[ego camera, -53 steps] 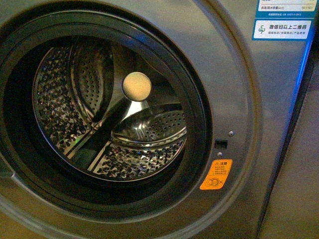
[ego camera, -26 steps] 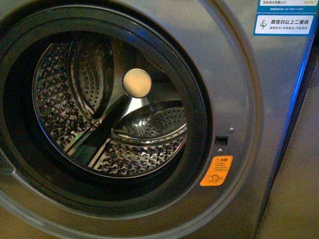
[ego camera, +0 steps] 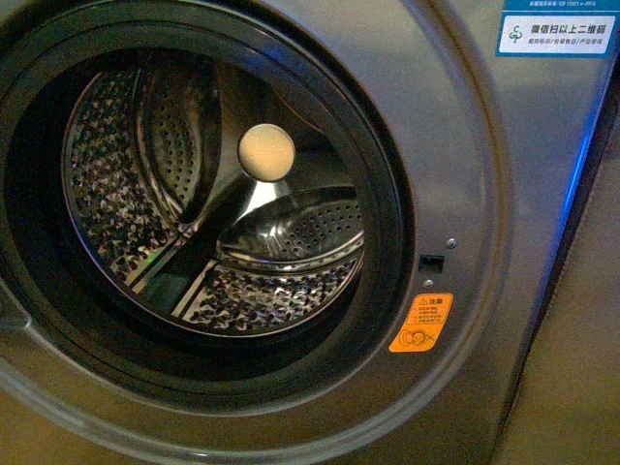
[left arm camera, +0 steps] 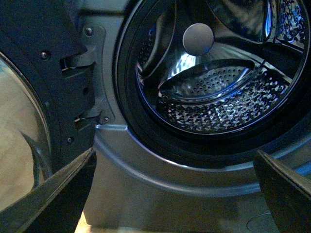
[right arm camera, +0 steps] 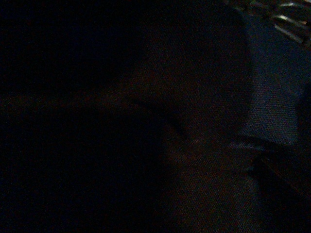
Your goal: Put clothes into washing machine
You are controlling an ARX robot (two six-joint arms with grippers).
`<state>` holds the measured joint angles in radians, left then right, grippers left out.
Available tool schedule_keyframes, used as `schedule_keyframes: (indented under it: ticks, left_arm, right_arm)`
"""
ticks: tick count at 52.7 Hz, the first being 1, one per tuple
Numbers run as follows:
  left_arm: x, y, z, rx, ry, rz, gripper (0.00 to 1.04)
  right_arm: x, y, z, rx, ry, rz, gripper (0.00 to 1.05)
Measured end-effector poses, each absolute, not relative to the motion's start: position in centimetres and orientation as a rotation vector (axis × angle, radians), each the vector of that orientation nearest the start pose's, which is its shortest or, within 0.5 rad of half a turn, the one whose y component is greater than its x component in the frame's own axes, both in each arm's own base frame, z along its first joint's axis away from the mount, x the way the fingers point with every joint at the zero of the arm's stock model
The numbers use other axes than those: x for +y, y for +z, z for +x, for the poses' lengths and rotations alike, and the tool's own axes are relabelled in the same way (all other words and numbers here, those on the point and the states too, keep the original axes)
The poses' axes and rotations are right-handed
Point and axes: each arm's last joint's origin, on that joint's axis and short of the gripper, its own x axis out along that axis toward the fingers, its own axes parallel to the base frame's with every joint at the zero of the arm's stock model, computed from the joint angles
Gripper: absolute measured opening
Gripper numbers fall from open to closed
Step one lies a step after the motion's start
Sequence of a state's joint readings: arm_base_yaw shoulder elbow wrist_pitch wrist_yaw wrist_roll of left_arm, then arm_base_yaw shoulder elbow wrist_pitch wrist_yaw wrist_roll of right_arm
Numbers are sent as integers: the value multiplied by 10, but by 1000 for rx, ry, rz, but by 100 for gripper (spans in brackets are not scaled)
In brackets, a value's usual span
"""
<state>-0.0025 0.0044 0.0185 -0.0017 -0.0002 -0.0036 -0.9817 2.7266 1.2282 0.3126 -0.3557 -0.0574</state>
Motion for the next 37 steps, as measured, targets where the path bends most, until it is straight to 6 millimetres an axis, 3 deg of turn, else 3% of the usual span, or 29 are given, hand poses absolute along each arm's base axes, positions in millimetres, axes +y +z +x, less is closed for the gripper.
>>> schedule_keyframes:
  ticks: [37]
  left_arm:
    - [0, 169, 97, -12, -2, -4, 98]
  right_arm:
    - [-302, -156, 213, 982, -496, 740, 97]
